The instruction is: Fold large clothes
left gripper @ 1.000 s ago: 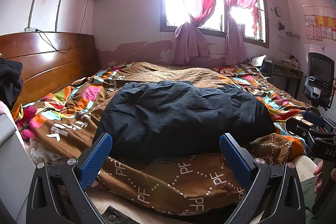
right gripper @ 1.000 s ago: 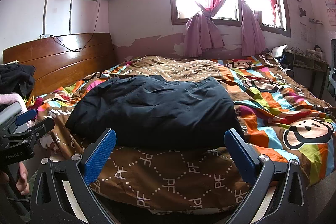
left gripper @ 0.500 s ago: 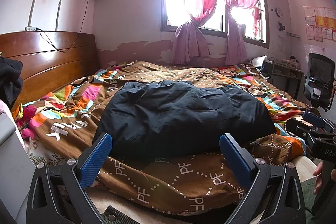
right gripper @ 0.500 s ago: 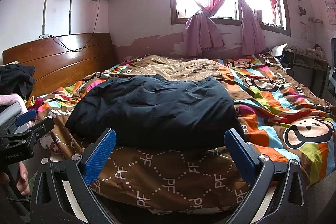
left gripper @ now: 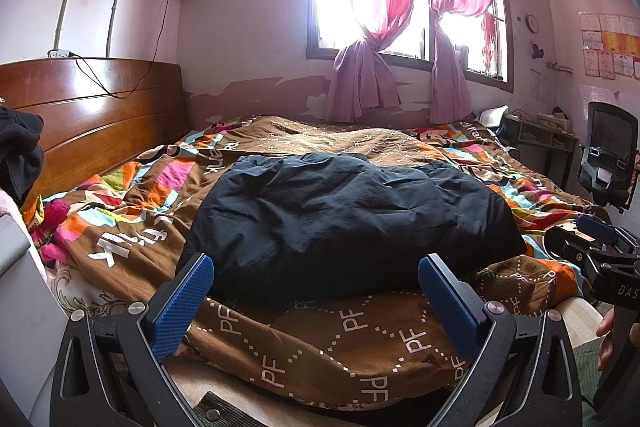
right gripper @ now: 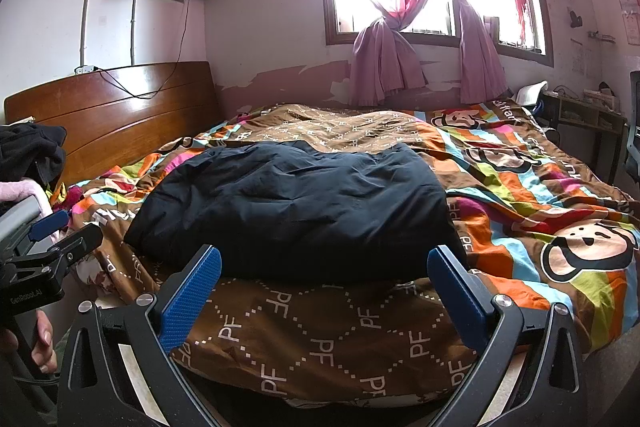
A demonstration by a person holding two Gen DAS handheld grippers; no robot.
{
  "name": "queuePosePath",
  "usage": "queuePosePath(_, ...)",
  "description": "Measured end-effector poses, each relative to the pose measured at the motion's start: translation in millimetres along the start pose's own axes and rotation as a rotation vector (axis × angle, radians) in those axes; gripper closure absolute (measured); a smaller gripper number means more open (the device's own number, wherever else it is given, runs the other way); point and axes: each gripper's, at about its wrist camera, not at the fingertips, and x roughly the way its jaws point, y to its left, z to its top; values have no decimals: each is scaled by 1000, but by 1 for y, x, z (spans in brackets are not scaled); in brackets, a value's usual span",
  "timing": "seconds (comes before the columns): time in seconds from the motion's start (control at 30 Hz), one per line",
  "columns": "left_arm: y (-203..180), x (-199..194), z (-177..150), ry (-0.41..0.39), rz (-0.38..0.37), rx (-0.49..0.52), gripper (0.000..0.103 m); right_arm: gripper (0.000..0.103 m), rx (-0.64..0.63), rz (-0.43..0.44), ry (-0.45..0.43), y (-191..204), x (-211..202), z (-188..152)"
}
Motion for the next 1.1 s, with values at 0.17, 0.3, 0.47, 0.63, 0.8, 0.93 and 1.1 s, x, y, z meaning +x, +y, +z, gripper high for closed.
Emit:
queuePosePath(0.17,-1,0,-1,6,3,-1,0,1,0,0,0,1,0,0)
queuePosePath(0.3,-2,3,-1,18,38,0,0,1,0,0,0,1,0,0)
queuePosePath(0.47,-2,5,-2,36,80,11,0,1,1,0,1,1,0,0)
queuePosePath(0.63,-3,4,-2,33,82,20,0,1,2,-2,1,1,0,0)
queuePosePath(0.8,-1,4,-2,37,68,18,0,1,3,-1,2,2,0,-1)
queuePosePath(0.93,-1,4,-1,37,65,18,0,1,3,-2,2,2,0,-1)
queuePosePath(1.1,0,5,-1,40,65,17,0,1,4,-2,3,2,0,0)
